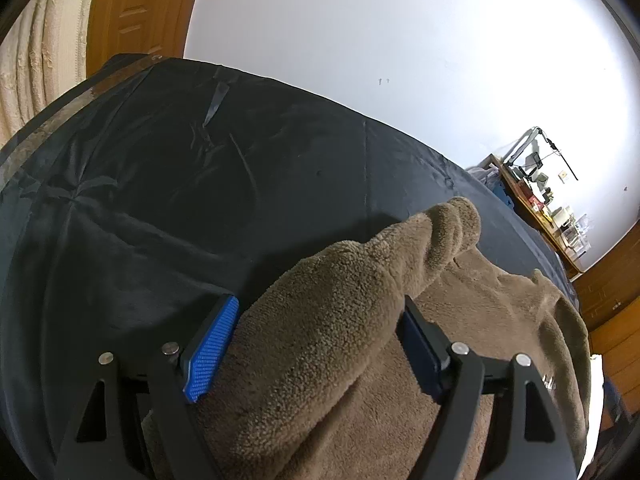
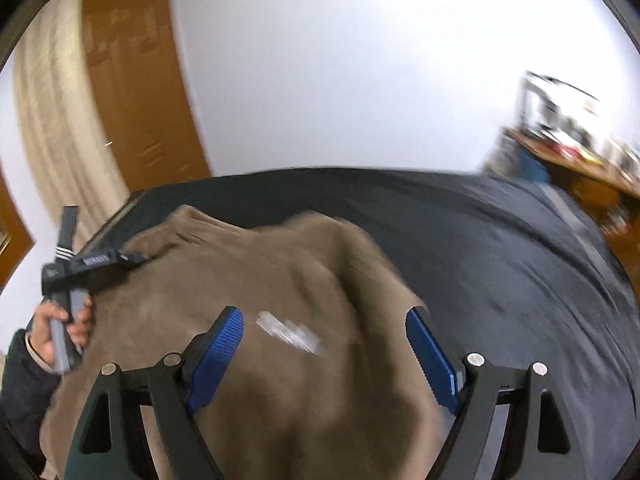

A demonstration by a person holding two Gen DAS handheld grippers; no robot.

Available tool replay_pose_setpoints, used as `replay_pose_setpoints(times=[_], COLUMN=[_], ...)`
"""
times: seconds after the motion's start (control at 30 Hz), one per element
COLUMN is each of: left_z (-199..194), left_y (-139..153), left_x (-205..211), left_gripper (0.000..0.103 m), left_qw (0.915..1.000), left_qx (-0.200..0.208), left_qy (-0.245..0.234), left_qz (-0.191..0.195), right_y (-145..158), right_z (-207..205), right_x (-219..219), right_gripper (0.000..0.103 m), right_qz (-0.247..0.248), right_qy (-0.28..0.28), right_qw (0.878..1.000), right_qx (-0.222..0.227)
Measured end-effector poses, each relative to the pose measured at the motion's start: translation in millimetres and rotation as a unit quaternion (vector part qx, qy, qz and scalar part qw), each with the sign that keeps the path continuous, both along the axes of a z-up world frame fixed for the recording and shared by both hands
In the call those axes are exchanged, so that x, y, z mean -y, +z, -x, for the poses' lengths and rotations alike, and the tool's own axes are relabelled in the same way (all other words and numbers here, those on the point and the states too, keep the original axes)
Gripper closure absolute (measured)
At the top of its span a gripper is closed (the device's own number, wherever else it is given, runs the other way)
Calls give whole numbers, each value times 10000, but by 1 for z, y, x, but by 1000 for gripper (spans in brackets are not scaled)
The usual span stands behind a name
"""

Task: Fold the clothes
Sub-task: 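Drag the fleece across the bed with both tools to spread it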

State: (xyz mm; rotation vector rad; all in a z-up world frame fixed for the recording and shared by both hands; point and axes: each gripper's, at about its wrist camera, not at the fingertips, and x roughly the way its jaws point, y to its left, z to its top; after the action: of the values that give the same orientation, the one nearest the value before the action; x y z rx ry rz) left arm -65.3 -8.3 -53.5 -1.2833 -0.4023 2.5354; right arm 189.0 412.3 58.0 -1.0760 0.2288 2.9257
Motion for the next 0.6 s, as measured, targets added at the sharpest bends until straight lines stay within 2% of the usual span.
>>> replay_pose_setpoints(times=[0.17, 0.2, 0.27, 0.33, 0.43, 0.6], left_z=[0, 0, 0, -5, -18, -62], left_y=[-1, -1, 1, 4, 10, 28], left_x=[6, 11, 19, 26, 35, 47], left_gripper=[20, 20, 20, 20, 20, 20], left_qw=[10000, 9999, 9998, 9995, 9991, 9979], left_qx=[29, 55, 147, 282, 391, 80], left_qy=[13, 26, 102, 170, 143, -142], left_qz=[-74, -88, -65, -30, -32, 622], right_y=[-27, -32, -39, -44, -49, -57], right_z=[-82, -93, -114, -127, -135, -126], right_x=[-52, -59, -72, -79, -78, -68], right_gripper=[20, 23, 38, 44, 44, 44], right_qz=[500, 587, 741, 831, 834, 938], right_qy=[-541, -598, -690, -659, -464, 137], right_qw=[9972, 9964, 9948, 9943, 9953, 9950], right_qx=[86, 100, 114, 106, 145, 301])
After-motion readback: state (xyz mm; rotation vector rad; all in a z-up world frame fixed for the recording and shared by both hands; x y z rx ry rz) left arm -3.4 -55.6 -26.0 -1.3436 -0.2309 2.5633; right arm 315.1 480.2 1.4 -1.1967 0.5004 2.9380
